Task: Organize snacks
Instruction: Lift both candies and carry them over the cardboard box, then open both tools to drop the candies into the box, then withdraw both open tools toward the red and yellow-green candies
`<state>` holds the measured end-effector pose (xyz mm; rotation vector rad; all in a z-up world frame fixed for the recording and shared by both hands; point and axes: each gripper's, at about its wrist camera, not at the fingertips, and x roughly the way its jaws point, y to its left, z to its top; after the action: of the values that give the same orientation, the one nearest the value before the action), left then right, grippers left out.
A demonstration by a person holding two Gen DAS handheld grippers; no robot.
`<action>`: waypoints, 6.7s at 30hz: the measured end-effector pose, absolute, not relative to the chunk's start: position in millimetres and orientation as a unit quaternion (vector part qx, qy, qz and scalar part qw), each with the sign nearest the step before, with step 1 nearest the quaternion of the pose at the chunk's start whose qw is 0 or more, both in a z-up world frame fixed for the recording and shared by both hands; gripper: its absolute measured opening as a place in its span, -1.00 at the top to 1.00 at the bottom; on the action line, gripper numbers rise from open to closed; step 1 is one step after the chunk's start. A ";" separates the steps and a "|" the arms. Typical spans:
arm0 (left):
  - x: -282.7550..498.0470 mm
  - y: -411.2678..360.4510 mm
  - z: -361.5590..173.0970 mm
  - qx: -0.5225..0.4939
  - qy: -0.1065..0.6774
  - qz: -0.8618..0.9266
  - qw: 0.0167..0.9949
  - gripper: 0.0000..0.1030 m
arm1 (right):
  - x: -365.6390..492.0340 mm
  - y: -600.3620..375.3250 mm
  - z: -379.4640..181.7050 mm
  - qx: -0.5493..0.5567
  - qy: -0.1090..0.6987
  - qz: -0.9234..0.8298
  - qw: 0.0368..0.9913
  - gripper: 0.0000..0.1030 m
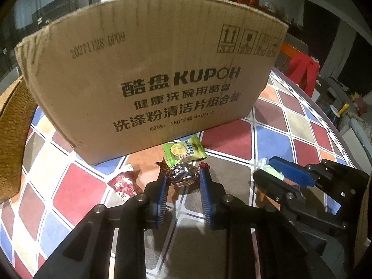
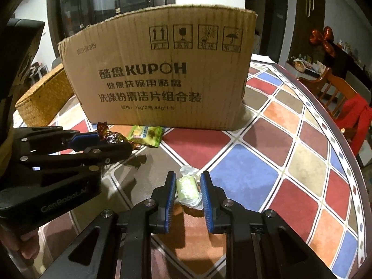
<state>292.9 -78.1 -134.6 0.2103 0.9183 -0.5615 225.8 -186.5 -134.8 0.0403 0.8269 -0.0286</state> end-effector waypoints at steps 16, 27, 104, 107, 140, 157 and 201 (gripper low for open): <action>270.3 -70.0 -96.7 0.100 0.406 -0.254 0.872 0.48 | 205.3 -186.2 -101.7 0.014 0.368 -0.013 0.930 0.55; 252.8 -63.4 -71.9 0.097 0.384 -0.244 0.885 0.48 | 192.7 -184.9 -72.9 0.007 0.338 -0.015 0.941 0.55; 310.9 -50.9 47.7 0.062 0.262 -0.167 0.948 0.48 | 266.6 -198.0 53.6 0.002 0.217 -0.002 0.976 0.55; 320.0 -52.1 46.6 0.061 0.261 -0.159 0.950 0.48 | 276.1 -199.2 52.8 -0.005 0.216 -0.007 0.976 0.55; 358.5 -58.4 20.2 0.074 0.290 -0.112 0.948 -0.14 | 324.9 -194.8 33.2 -0.033 0.246 -0.001 0.969 -0.20; 325.7 -41.8 31.1 0.052 0.275 -0.069 0.958 -0.61 | 299.1 -204.5 41.6 -0.012 0.238 -0.014 0.971 -0.36; 243.3 -30.6 -66.0 0.076 0.306 -0.040 0.948 -0.62 | 240.8 -192.7 -47.1 -0.031 0.304 0.029 0.952 -0.36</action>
<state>243.3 -30.6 -66.0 0.1541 0.6229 -0.0806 240.8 -192.7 -47.1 -0.0623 0.6184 0.0594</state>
